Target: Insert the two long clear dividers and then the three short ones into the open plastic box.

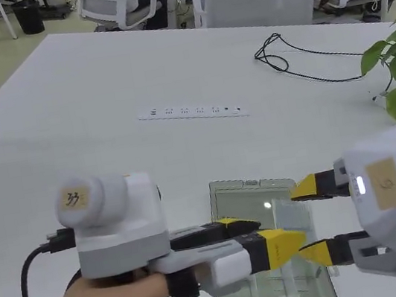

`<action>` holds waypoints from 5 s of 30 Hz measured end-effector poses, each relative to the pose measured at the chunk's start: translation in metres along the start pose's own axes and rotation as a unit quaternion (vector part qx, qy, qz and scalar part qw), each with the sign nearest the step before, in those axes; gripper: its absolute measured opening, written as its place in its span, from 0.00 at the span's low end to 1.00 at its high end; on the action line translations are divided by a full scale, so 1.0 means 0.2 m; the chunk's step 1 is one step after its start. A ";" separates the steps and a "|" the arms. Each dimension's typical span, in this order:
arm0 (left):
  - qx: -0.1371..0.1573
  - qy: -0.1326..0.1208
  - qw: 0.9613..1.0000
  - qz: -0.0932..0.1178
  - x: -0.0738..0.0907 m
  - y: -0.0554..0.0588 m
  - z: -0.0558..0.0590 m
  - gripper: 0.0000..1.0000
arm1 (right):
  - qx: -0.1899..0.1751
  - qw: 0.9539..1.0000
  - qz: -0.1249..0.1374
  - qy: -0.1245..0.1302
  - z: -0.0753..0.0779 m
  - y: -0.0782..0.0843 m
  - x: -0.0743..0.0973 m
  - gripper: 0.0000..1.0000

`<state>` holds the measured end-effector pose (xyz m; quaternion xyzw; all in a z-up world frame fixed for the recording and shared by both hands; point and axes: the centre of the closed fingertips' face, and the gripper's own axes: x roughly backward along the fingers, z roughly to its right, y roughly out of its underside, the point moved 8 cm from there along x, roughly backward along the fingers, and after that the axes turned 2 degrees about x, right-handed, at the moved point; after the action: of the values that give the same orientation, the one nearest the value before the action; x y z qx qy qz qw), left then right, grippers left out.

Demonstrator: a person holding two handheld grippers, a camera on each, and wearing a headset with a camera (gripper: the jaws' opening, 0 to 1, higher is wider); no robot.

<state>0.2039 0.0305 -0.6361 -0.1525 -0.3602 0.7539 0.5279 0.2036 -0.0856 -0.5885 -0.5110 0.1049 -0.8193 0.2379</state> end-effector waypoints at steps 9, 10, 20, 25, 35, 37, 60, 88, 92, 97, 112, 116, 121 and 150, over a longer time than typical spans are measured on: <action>-0.015 0.014 1.000 0.006 0.00 -0.01 0.01 0.12 | 0.012 1.000 0.007 0.002 0.00 -0.05 0.01 0.32; -0.014 0.014 1.000 0.005 0.00 -0.01 0.01 0.10 | 0.014 1.000 0.007 0.003 -0.01 -0.06 0.01 0.32; -0.014 0.015 1.000 0.002 -0.01 0.00 0.01 0.01 | 0.022 1.000 0.002 0.003 -0.01 -0.06 0.01 0.32; -0.001 0.018 1.000 0.005 -0.01 0.00 0.01 0.00 | 0.027 1.000 0.000 0.004 -0.01 -0.06 0.01 0.32; 0.005 0.001 1.000 0.014 0.00 0.01 0.00 0.00 | 0.046 0.999 0.000 0.009 -0.02 -0.08 0.01 0.32; 0.006 0.002 1.000 0.014 0.01 0.01 -0.01 0.00 | 0.040 0.999 0.006 0.011 0.00 -0.08 0.02 0.32; -0.265 0.114 0.956 -0.041 0.12 0.02 0.13 0.00 | -0.093 0.959 0.151 -0.221 0.09 -0.10 0.11 0.10; -0.271 0.128 0.953 -0.028 0.14 0.03 0.14 0.00 | -0.118 0.935 0.169 -0.289 0.02 -0.11 0.07 0.02; -0.274 0.123 0.953 -0.032 0.14 0.04 0.13 0.00 | -0.117 0.936 0.168 -0.286 0.02 -0.11 0.07 0.02; -0.277 0.112 0.953 -0.042 0.14 0.05 0.12 0.01 | -0.117 0.938 0.167 -0.282 0.02 -0.10 0.07 0.02; -0.285 0.052 0.956 -0.043 0.20 0.05 0.03 0.23 | -0.133 0.953 0.147 -0.231 0.10 0.00 0.06 0.02; -0.289 0.033 0.956 -0.049 0.21 0.05 0.00 0.33 | -0.137 0.957 0.139 -0.216 0.14 0.03 0.04 0.02; -0.284 0.016 0.958 -0.049 0.24 0.05 -0.05 0.42 | -0.141 0.960 0.130 -0.203 0.18 0.08 0.00 0.02; -0.235 -0.066 0.967 -0.073 0.26 0.10 -0.28 0.96 | -0.191 0.954 0.110 -0.204 0.12 0.35 -0.42 0.02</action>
<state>0.2044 0.0946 -0.6812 -0.1953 -0.5713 0.6158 0.5062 0.2743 -0.1026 -0.6723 -0.6882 0.2640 -0.6315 0.2405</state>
